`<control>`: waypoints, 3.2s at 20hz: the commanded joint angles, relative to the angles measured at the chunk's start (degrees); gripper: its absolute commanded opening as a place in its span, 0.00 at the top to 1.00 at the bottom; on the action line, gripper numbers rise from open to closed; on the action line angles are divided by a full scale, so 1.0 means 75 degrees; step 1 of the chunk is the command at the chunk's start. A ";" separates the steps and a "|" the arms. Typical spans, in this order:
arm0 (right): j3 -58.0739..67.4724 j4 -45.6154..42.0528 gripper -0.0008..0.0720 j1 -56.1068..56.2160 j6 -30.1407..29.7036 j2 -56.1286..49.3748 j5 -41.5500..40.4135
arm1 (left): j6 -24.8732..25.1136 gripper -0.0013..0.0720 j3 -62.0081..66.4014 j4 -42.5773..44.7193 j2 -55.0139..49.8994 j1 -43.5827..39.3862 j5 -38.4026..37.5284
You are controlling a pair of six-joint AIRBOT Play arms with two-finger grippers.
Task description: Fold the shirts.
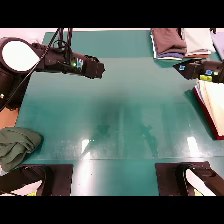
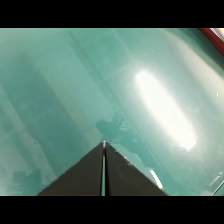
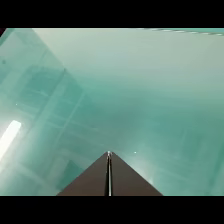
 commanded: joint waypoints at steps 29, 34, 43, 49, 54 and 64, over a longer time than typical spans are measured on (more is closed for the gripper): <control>-0.0003 -0.0423 0.95 -0.0003 -0.0003 0.0006 0.1288 | -0.0265 0.95 -0.0510 0.3535 0.2244 0.1757 -0.3168; -0.0003 -0.0391 0.95 -0.0003 0.0000 0.0006 0.1037 | -0.0265 0.75 -0.3025 0.5712 0.3818 0.3075 -0.4663; -0.0003 -0.0393 0.95 -0.0003 0.0000 0.0006 0.1008 | -0.1174 0.18 -0.7662 0.5537 0.3888 0.4739 -0.2387; -0.0003 -0.0385 0.95 0.0000 0.0000 0.0006 0.0982 | -0.1311 0.24 -0.8078 0.5368 0.3891 0.4975 -0.2133; 0.0006 -0.0323 0.95 -0.0003 0.0000 0.0090 0.0545 | -0.1381 0.95 -0.6732 0.5310 0.3896 0.4948 -0.2197; 0.0799 -0.0335 0.95 -0.0003 0.0233 0.0682 -0.0857 | -0.0988 0.95 -0.1207 0.2833 0.3625 0.1766 -0.0347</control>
